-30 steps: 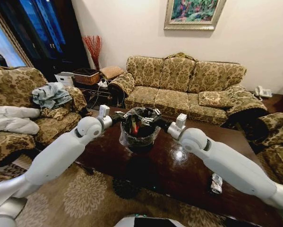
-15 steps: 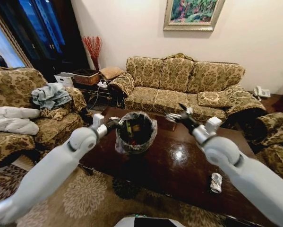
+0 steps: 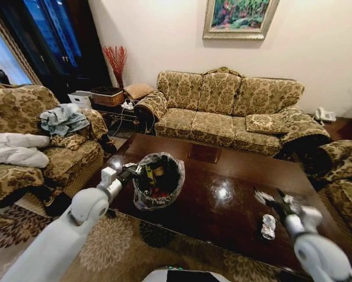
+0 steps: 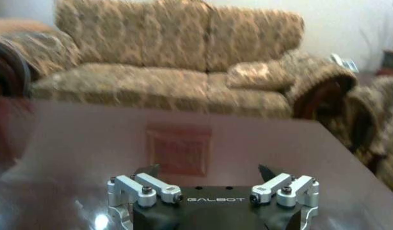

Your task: Move to the front of the table and place the trash on the table into the trash bin.

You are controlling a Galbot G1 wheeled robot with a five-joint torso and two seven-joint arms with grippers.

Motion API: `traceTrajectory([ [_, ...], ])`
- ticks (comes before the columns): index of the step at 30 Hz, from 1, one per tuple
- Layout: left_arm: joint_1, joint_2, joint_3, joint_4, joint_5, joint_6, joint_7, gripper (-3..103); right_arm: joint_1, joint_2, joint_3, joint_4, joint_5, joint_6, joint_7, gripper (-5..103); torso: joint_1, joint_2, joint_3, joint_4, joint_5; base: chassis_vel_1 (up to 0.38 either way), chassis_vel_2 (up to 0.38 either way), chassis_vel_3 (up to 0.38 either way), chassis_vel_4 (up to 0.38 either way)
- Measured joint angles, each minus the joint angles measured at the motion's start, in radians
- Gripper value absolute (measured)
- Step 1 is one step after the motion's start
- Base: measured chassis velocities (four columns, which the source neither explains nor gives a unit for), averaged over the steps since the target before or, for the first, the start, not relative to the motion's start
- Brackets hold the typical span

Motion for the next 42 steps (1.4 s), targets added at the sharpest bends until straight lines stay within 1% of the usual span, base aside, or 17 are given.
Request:
traceTrajectory([
  [1,0.006,-0.006,0.000,-0.003,0.006,-0.006,0.002,3,-0.005,0.008,0.004,-0.029,-0.010,0.024,-0.014,100,0.000,0.000,0.000,0.0001,0.0001,0.000,0.000,0.000,0.000],
  [2,0.006,-0.006,0.000,-0.003,0.006,-0.006,0.002,3,-0.005,0.008,0.004,-0.029,-0.010,0.024,-0.014,100,0.000,0.000,0.000,0.0001,0.0001,0.000,0.000,0.000,0.000],
  [3,0.009,-0.009,0.002,-0.005,0.012,-0.008,0.002,3,-0.008,0.013,0.005,-0.043,-0.016,0.040,-0.023,100,0.000,0.000,0.000,0.0001,0.0002,0.000,0.000,0.000,0.000],
  [4,0.009,-0.013,0.010,-0.010,0.022,-0.010,0.005,3,-0.012,0.027,0.006,-0.060,-0.032,0.071,-0.035,100,0.000,0.000,0.000,-0.0001,0.0004,0.000,0.000,0.000,0.000],
  [5,0.006,-0.014,0.017,-0.011,0.028,-0.010,0.005,3,-0.013,0.037,0.006,-0.062,-0.041,0.085,-0.037,100,0.000,0.000,0.000,-0.0001,0.0003,0.000,0.000,0.000,0.000],
  [6,0.006,-0.014,0.017,-0.011,0.028,-0.010,0.005,3,-0.013,0.037,0.006,-0.062,-0.041,0.085,-0.037,100,0.000,0.000,0.000,-0.0001,0.0003,0.000,0.000,0.000,0.000],
  [9,-0.012,-0.015,0.044,-0.012,0.035,-0.010,0.002,3,-0.015,0.067,-0.006,-0.023,-0.069,0.102,-0.040,100,0.000,0.000,0.000,-0.0001,-0.0002,0.000,0.000,0.000,0.000],
  [18,-0.012,-0.018,0.052,-0.035,0.033,-0.004,-0.005,3,-0.006,0.093,-0.032,0.028,-0.101,0.098,-0.037,100,0.000,0.000,0.000,0.0000,-0.0002,-0.012,-0.005,-0.009,-0.009],
  [23,-0.003,-0.019,0.038,-0.039,0.027,-0.005,-0.006,3,-0.006,0.112,-0.047,0.033,-0.134,0.098,-0.035,100,0.000,0.000,0.000,0.0001,-0.0002,-0.054,-0.049,-0.061,-0.059],
  [25,0.000,-0.019,0.029,-0.041,0.010,-0.009,-0.009,3,-0.009,0.125,-0.053,0.033,-0.146,0.097,-0.034,100,0.000,0.000,0.000,-0.0002,-0.0003,-0.061,-0.049,-0.071,-0.058],
  [29,0.003,-0.019,0.020,-0.048,-0.010,-0.010,-0.012,3,-0.016,0.141,-0.055,0.037,-0.155,0.095,-0.037,100,0.000,0.000,0.000,-0.0002,-0.0002,-0.041,-0.023,-0.033,-0.023],
  [37,0.009,-0.017,0.014,-0.057,-0.014,-0.010,-0.014,3,-0.024,0.170,-0.058,0.033,-0.164,0.095,-0.046,100,0.000,0.000,0.000,0.0001,-0.0005,-0.016,-0.014,0.012,0.012],
  [42,0.015,-0.016,0.016,-0.060,-0.014,-0.010,-0.011,3,-0.021,0.186,-0.065,0.002,-0.165,0.097,-0.046,100,0.000,0.000,0.000,0.0000,-0.0003,-0.140,-0.117,0.115,0.112],
])
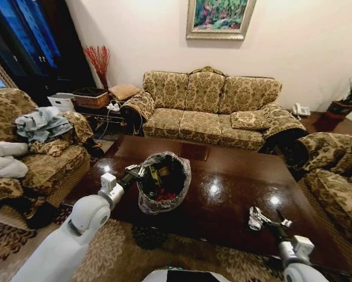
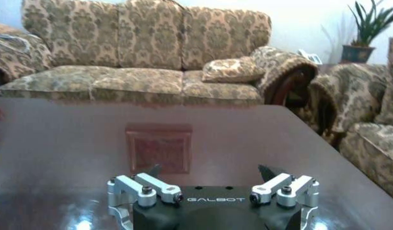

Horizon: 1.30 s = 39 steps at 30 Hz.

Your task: Move to the front of the table and place the trash on the table into the trash bin.

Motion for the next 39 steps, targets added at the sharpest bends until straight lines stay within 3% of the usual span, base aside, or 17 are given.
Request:
traceTrajectory([
  [9,0.004,-0.003,0.008,0.000,0.002,-0.003,0.003,3,0.053,0.046,-0.082,-0.088,-0.037,0.048,0.008,100,0.000,0.000,0.000,-0.0001,0.0003,-0.200,-0.200,0.191,0.191],
  [11,0.004,-0.003,0.012,-0.004,0.002,-0.003,0.004,3,0.103,0.087,-0.168,-0.117,-0.044,0.037,0.050,100,0.000,0.000,0.000,-0.0004,0.0009,-0.089,-0.110,0.094,0.078],
  [14,0.005,-0.002,0.013,-0.006,0.003,-0.003,0.004,3,0.133,0.112,-0.210,-0.132,-0.044,0.023,0.072,100,0.000,0.000,0.000,-0.0005,0.0007,-0.059,-0.099,0.022,0.037],
  [17,0.011,0.003,0.006,-0.008,0.003,-0.003,0.003,3,0.207,0.163,-0.296,-0.177,-0.055,-0.012,0.144,100,0.000,0.000,0.000,0.0000,-0.0013,0.035,0.035,-0.026,-0.016],
  [22,0.013,0.007,-0.006,-0.009,0.003,-0.003,0.003,3,0.250,0.172,-0.327,-0.199,-0.066,-0.027,0.221,100,0.000,0.000,0.000,0.0007,-0.0003,0.064,0.058,-0.033,-0.021],
  [29,-0.002,0.016,-0.002,0.008,-0.014,-0.005,0.014,3,0.266,0.173,-0.323,-0.186,-0.053,-0.076,0.359,100,0.000,0.000,0.000,-0.0003,0.0000,0.000,0.000,0.000,0.000],
  [33,-0.008,0.018,-0.001,0.021,-0.017,-0.008,0.016,3,0.264,0.173,-0.303,-0.188,-0.053,-0.087,0.352,100,0.000,0.000,0.000,0.0000,0.0000,0.000,0.000,0.000,0.000],
  [39,-0.016,0.018,0.015,0.045,-0.017,-0.019,0.022,3,0.273,0.159,-0.245,-0.256,-0.033,-0.107,0.253,100,0.000,0.000,0.000,-0.0001,0.0002,0.000,0.000,0.000,0.000],
])
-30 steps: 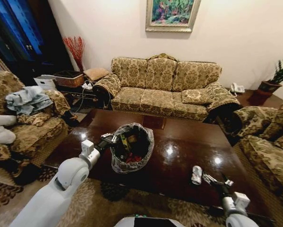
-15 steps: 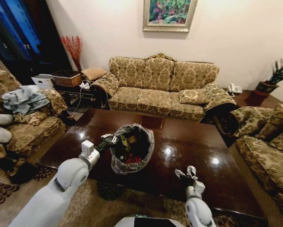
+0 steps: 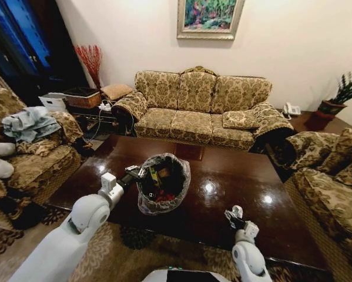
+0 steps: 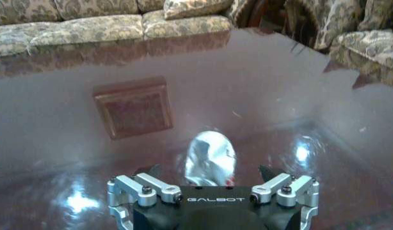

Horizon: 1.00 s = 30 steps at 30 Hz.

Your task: Move to the front of the table and place the trash on the table into the trash bin.

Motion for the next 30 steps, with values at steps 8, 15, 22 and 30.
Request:
traceTrajectory([
  [8,-0.009,0.003,0.006,0.009,-0.004,-0.005,0.003,3,0.018,0.000,0.008,-0.036,0.018,-0.005,-0.018,101,0.000,0.000,0.000,0.0001,-0.0001,0.000,0.000,0.000,0.000],
  [15,-0.011,0.010,-0.002,0.012,-0.015,-0.011,0.006,3,0.025,0.013,0.007,-0.046,0.043,-0.013,-0.019,78,0.000,0.000,0.000,0.0000,0.0000,0.000,0.000,0.000,0.000],
  [22,-0.016,0.018,-0.013,0.022,-0.024,-0.023,0.013,3,0.025,0.023,0.017,-0.050,0.072,-0.020,-0.015,51,0.000,0.000,0.000,0.0001,-0.0003,0.000,0.000,0.000,0.000],
  [30,-0.026,0.021,-0.011,0.022,-0.032,-0.023,0.016,3,0.023,0.033,0.022,-0.037,0.076,-0.020,0.000,42,0.000,0.000,0.000,0.0000,0.0002,0.000,0.000,0.000,0.000],
])
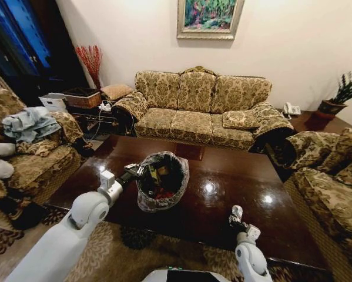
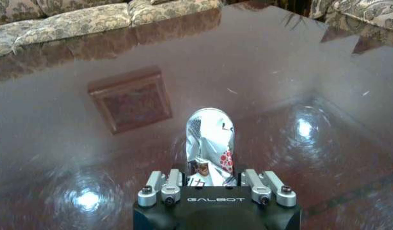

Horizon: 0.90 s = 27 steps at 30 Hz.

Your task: Move to the front of the table and place the trash on the table into the trash bin.

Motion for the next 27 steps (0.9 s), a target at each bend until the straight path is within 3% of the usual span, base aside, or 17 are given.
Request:
traceTrajectory([
  [3,-0.007,0.004,0.003,0.000,-0.006,0.000,0.000,3,-0.002,-0.003,0.000,0.039,0.000,0.010,0.009,42,0.000,0.000,0.000,0.0000,0.0001,0.000,0.000,0.000,0.000],
  [7,-0.037,0.016,0.021,0.007,-0.021,0.006,-0.006,3,-0.003,-0.059,-0.012,0.223,-0.006,0.018,0.022,42,0.000,0.000,0.000,0.0001,-0.0005,0.000,0.000,0.000,0.000],
  [10,-0.081,0.037,0.059,0.029,-0.038,0.016,-0.018,3,0.021,-0.167,-0.023,0.412,0.007,0.017,-0.006,42,0.000,0.000,0.000,0.0000,-0.0005,0.000,0.000,0.000,0.000],
  [11,-0.081,0.037,0.059,0.029,-0.038,0.016,-0.018,3,0.021,-0.167,-0.023,0.412,0.007,0.017,-0.006,42,0.000,0.000,0.000,0.0000,-0.0005,0.000,0.000,0.000,0.000],
  [13,-0.110,0.049,0.084,0.056,-0.046,0.018,-0.020,3,0.039,-0.224,-0.021,0.491,0.035,0.017,-0.046,42,0.000,0.000,0.000,0.0001,-0.0002,0.000,0.000,0.000,0.000],
  [14,-0.142,0.058,0.101,0.086,-0.058,0.020,-0.021,3,0.066,-0.286,-0.022,0.551,0.076,0.016,-0.097,42,0.000,0.000,0.000,-0.0002,-0.0003,0.000,0.000,0.000,0.000],
  [15,-0.142,0.058,0.101,0.086,-0.058,0.020,-0.021,3,0.066,-0.286,-0.022,0.551,0.076,0.016,-0.097,42,0.000,0.000,0.000,-0.0002,-0.0003,0.000,0.000,0.000,0.000],
  [17,-0.186,0.071,0.111,0.127,-0.081,0.026,-0.031,3,0.157,-0.400,-0.078,0.574,0.142,0.016,-0.168,42,0.000,0.000,0.000,0.0000,-0.0001,0.000,0.000,0.000,0.000],
  [18,-0.186,0.071,0.111,0.127,-0.081,0.026,-0.031,3,0.157,-0.400,-0.078,0.574,0.142,0.016,-0.168,42,0.000,0.000,0.000,0.0000,-0.0001,0.000,0.000,0.000,0.000],
  [21,-0.289,0.091,0.156,0.192,-0.109,0.043,-0.034,3,0.299,-0.535,-0.153,0.584,0.229,-0.006,-0.260,42,0.000,0.000,0.000,0.0004,0.0002,0.000,0.000,0.000,0.000],
  [22,-0.289,0.091,0.156,0.192,-0.109,0.043,-0.034,3,0.299,-0.535,-0.153,0.584,0.229,-0.006,-0.260,42,0.000,0.000,0.000,0.0004,0.0002,0.000,0.000,0.000,0.000],
  [25,-0.449,0.091,0.282,0.271,-0.126,0.066,-0.034,3,0.510,-0.693,-0.299,0.553,0.362,-0.037,-0.316,42,0.000,0.000,0.000,0.0001,-0.0006,0.000,0.000,0.000,0.000],
  [27,-0.489,0.089,0.320,0.285,-0.135,0.072,-0.038,3,0.576,-0.722,-0.351,0.529,0.392,-0.039,-0.322,42,0.000,0.000,0.000,-0.0002,-0.0004,0.000,0.000,0.000,0.000],
])
